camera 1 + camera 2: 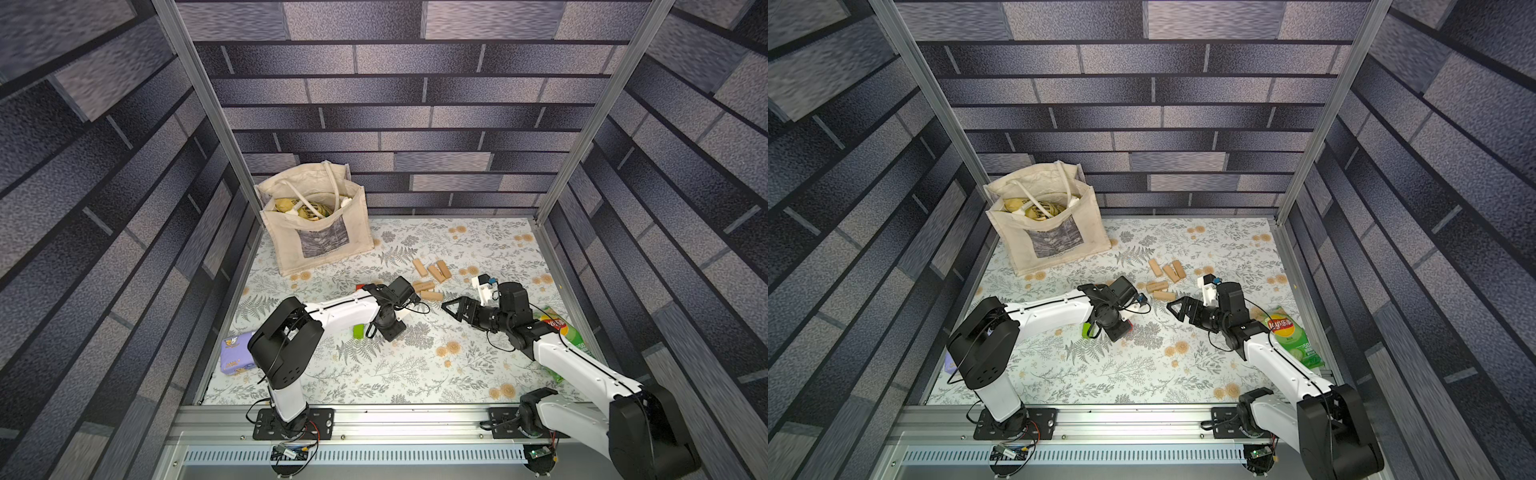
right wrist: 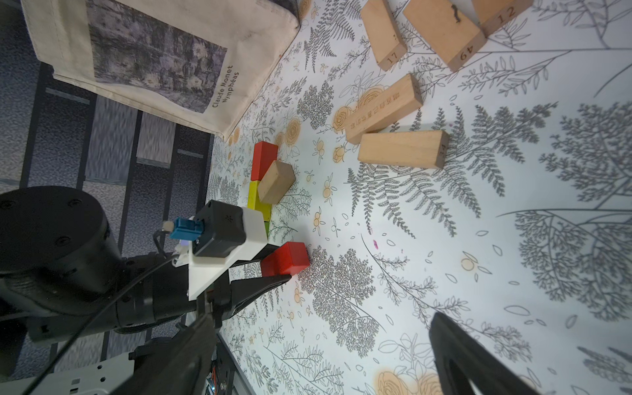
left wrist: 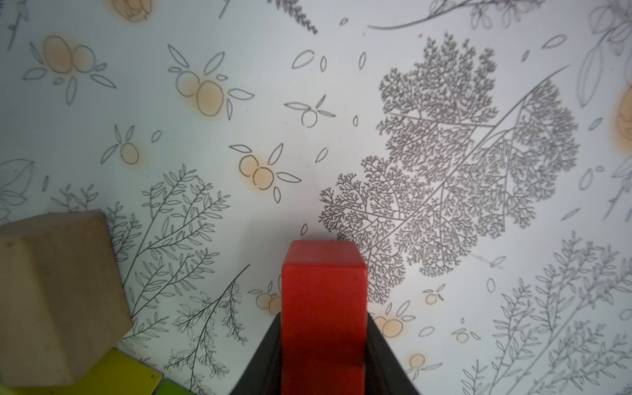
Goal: Assemble the letter k with building blocks
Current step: Place the building block at the center of the board, then pick up the building block from the center of the board.
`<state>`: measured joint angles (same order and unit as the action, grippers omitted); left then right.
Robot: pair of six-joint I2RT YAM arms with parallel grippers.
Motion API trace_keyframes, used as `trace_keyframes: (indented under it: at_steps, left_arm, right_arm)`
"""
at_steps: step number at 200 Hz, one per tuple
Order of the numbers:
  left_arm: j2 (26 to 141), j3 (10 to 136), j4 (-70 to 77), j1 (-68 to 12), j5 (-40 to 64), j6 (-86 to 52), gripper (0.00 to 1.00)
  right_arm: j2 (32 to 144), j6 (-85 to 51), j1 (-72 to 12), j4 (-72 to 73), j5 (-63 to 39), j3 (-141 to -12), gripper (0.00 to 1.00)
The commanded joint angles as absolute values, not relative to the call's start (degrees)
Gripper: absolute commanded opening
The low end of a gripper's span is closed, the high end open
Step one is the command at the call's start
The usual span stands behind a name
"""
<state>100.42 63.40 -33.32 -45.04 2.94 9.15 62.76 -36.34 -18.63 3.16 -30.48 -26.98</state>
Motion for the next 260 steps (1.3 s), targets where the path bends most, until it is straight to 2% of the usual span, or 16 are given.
trace_keyframes:
  at_steps: [1,49,87,108,137,142,155,158,210,224,236,260]
  left_arm:
    - [101.6,64.5,-33.2,-44.6,4.9,13.2,0.36]
    - [101.2,65.1,-32.2,-42.9,12.3,21.5,0.38]
    - [102.5,69.3,-35.7,-41.9,10.5,24.2,0.40]
    - [98.6,69.5,-34.5,-41.1,9.1,22.2,0.45]
    - [89.9,67.7,-32.2,-37.4,5.8,13.7,0.60]
    - [88.3,67.0,-31.9,-36.4,4.4,11.4,0.67]
    - [84.4,65.2,-32.2,-33.7,3.4,4.5,0.97]
    - [83.4,64.8,-32.4,-32.8,4.0,2.8,0.99]
    - [68.2,55.3,-36.9,-24.4,16.8,-16.8,1.00]
    - [66.8,54.2,-40.5,-19.7,22.2,-22.2,1.00]
    - [65.4,51.6,-41.5,-14.6,29.3,-26.5,1.00]
    - [61.5,46.4,-41.6,-5.5,39.8,-33.3,1.00]
  right_arm:
    - [62.7,-34.9,-19.2,1.7,-30.4,-26.7,1.00]
    - [62.8,-34.8,-19.2,2.2,-30.2,-26.0,1.00]
    - [64.0,-34.7,-19.2,2.7,-31.1,-26.4,1.00]
    - [64.3,-32.1,-19.1,0.2,-31.5,-28.1,1.00]
    - [65.7,-26.7,-19.5,-7.0,-30.2,-33.3,1.00]
    - [66.2,-25.8,-19.9,-8.0,-30.0,-34.4,1.00]
    - [68.2,-22.3,-22.1,-11.0,-28.4,-37.9,1.00]
    - [68.9,-21.2,-22.8,-11.8,-28.0,-38.9,1.00]
    - [89.5,6.9,-38.2,-30.8,-22.3,-63.6,1.00]
    - [92.9,13.7,-40.3,-32.5,-20.4,-66.5,0.99]
    - [93.8,20.0,-41.3,-32.2,-22.7,-67.0,0.96]
    - [94.0,26.3,-41.4,-31.9,-22.4,-67.4,0.95]
